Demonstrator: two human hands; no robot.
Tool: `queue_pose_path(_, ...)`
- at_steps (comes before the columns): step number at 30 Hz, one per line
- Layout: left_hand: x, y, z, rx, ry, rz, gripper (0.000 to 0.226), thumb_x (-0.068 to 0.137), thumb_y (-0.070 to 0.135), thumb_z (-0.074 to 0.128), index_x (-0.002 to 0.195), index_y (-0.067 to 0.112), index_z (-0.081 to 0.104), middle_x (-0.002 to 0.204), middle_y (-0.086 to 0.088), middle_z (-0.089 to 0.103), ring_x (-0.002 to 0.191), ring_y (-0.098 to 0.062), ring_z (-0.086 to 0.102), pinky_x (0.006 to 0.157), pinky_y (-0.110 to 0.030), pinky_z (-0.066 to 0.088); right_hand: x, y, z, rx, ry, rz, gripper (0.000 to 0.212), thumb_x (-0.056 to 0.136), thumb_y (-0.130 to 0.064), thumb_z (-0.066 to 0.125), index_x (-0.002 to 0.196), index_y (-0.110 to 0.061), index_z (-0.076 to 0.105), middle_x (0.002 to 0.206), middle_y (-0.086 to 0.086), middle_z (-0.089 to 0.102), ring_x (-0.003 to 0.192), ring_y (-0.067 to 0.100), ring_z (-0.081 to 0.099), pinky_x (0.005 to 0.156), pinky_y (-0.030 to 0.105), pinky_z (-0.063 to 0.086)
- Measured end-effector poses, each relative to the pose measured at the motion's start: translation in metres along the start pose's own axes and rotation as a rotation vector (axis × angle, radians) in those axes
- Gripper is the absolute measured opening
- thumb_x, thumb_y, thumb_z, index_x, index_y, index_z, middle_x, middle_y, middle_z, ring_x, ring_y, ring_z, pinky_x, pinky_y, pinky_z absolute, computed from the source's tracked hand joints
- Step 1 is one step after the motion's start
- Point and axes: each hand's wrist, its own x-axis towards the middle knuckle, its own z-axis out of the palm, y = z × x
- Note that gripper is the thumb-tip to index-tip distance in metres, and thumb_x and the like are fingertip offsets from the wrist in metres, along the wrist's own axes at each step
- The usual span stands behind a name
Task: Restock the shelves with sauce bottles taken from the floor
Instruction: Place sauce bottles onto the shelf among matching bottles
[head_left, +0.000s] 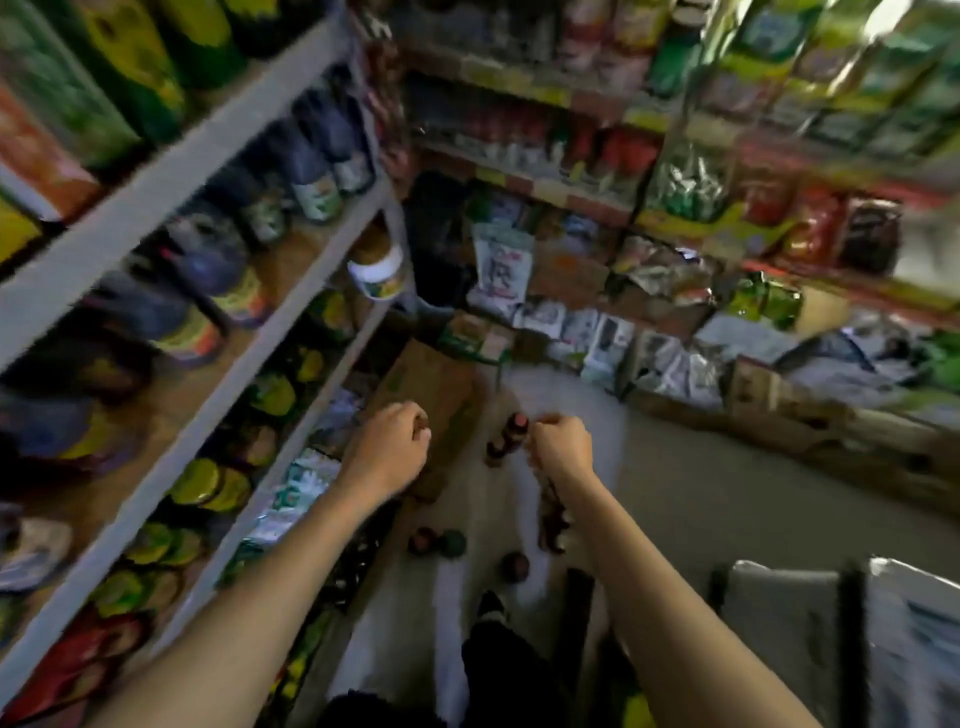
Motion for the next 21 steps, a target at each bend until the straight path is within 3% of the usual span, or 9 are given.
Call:
queue_pose_path(3, 0.048, 0.003, 0.068, -0.053, -0.08, -0.045, 0.013, 0.091, 0.018, 0.061, 0.102, 0.011, 0.064, 0.104, -0.012, 0.064, 0.099, -0.032, 0.06, 0.081, -0.035, 0.044, 0.057, 0.07, 0.005, -0.034, -0.006, 0.151, 0.015, 0.079, -0.018, 0.05, 0.072, -0.015, 0.064, 0.089, 0.02, 0.073, 0.084, 0.037, 0.068, 0.075, 0.043, 0.058)
queue_pose_path(6, 0.102, -0.017, 0.154, -0.156, -0.178, -0.122, 0.005, 0.093, 0.02, 0.059, 0.096, 0.023, 0.061, 0.095, 0.001, 0.063, 0.095, -0.024, 0.062, 0.074, -0.031, 0.044, 0.129, 0.145, 0.038, -0.143, -0.03, 0.206, 0.017, 0.083, -0.015, 0.051, 0.095, -0.02, 0.063, 0.106, 0.021, 0.069, 0.102, 0.042, 0.064, 0.079, 0.04, 0.05)
queue_pose_path(9, 0.154, -0.056, 0.256, -0.313, -0.248, -0.2, 0.009, 0.097, 0.022, 0.054, 0.097, 0.031, 0.058, 0.096, 0.01, 0.062, 0.096, -0.015, 0.062, 0.076, -0.029, 0.048, 0.219, 0.216, 0.096, -0.227, -0.096, 0.165, 0.036, 0.088, -0.016, 0.054, 0.123, -0.02, 0.062, 0.119, 0.015, 0.066, 0.103, 0.037, 0.065, 0.086, 0.047, 0.055)
queue_pose_path(13, 0.192, -0.12, 0.383, -0.564, -0.223, -0.357, 0.014, 0.098, 0.018, 0.056, 0.096, 0.031, 0.06, 0.102, 0.002, 0.067, 0.095, -0.017, 0.065, 0.086, -0.042, 0.055, 0.356, 0.298, 0.191, -0.427, -0.139, 0.026, 0.043, 0.093, -0.029, 0.058, 0.136, -0.024, 0.054, 0.137, 0.011, 0.059, 0.122, 0.033, 0.057, 0.097, 0.042, 0.05)
queue_pose_path(16, 0.192, -0.163, 0.437, -0.737, -0.147, -0.402, 0.023, 0.095, 0.017, 0.06, 0.085, 0.035, 0.069, 0.092, 0.006, 0.073, 0.082, -0.009, 0.07, 0.072, -0.032, 0.055, 0.448, 0.339, 0.257, -0.515, -0.167, -0.133, 0.056, 0.092, -0.04, 0.061, 0.142, -0.023, 0.043, 0.137, 0.015, 0.056, 0.122, 0.038, 0.055, 0.09, 0.041, 0.049)
queue_pose_path(19, 0.215, -0.184, 0.473, -0.777, -0.144, -0.357, 0.02, 0.094, 0.019, 0.061, 0.087, 0.036, 0.067, 0.089, 0.009, 0.072, 0.084, -0.008, 0.068, 0.069, -0.026, 0.049, 0.517, 0.367, 0.304, -0.681, -0.188, -0.227, 0.07, 0.091, -0.043, 0.059, 0.151, -0.021, 0.031, 0.138, 0.019, 0.053, 0.119, 0.04, 0.056, 0.086, 0.045, 0.049)
queue_pose_path(21, 0.248, -0.185, 0.488, -0.705, -0.196, -0.304, 0.019, 0.095, 0.018, 0.059, 0.091, 0.036, 0.062, 0.094, 0.007, 0.068, 0.088, -0.01, 0.065, 0.066, -0.022, 0.045, 0.545, 0.38, 0.322, -0.825, -0.11, -0.305, 0.061, 0.091, -0.041, 0.058, 0.144, -0.017, 0.039, 0.122, 0.019, 0.062, 0.107, 0.04, 0.063, 0.068, 0.039, 0.045)
